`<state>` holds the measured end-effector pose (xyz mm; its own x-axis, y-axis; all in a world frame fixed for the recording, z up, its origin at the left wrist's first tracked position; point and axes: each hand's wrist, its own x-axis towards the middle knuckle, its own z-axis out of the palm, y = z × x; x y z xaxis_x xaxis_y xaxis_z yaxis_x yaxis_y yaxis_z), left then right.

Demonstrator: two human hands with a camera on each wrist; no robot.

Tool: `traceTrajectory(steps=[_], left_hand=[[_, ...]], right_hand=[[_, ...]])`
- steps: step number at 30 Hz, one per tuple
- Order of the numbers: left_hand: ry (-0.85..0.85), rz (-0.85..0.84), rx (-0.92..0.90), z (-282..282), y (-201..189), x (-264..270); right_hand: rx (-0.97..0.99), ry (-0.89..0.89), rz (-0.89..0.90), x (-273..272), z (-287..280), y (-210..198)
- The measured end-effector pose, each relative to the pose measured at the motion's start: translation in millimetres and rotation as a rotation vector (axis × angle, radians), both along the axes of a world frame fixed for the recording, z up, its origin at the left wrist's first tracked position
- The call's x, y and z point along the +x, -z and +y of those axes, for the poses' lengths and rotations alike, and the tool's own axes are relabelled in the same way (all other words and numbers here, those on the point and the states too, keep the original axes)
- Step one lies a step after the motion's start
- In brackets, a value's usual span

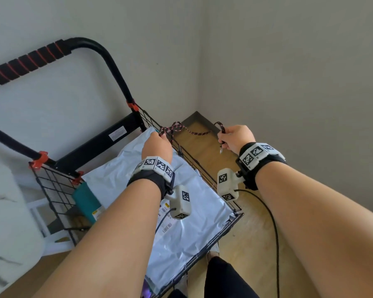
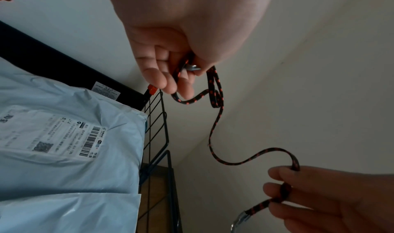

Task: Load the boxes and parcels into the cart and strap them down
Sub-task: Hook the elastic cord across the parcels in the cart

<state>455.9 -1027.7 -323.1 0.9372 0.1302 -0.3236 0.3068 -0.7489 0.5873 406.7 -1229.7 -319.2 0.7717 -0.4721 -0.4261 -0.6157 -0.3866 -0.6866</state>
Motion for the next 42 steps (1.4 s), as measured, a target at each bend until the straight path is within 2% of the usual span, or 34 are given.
traceTrajectory(steps=[4, 10, 18, 22, 26, 36, 42], left_hand=[[-0.025, 0.043, 0.033, -20, 18, 15], [-0.060, 0.064, 0.131, -45, 42, 22], [-0.125, 0.091, 0.182, -56, 68, 38], [-0.122, 0.099, 0.184, -57, 75, 50], [-0.137, 0.102, 0.190, -53, 85, 56], [-0.193, 0.008, 0.138, -43, 114, 64], [-0.202, -0.031, 0.108, -36, 125, 63]], right_hand=[[-0.003, -0.038, 0.042, 27, -15, 21], [0.106, -0.055, 0.083, 57, -35, 63], [0.167, -0.097, 0.189, 86, -38, 118], [0.135, -0.202, 0.242, 98, -37, 133], [0.010, -0.338, 0.369, 114, -31, 148], [0.112, -0.303, 0.391, 132, -11, 201], [0.190, -0.209, 0.413, 140, -11, 228]])
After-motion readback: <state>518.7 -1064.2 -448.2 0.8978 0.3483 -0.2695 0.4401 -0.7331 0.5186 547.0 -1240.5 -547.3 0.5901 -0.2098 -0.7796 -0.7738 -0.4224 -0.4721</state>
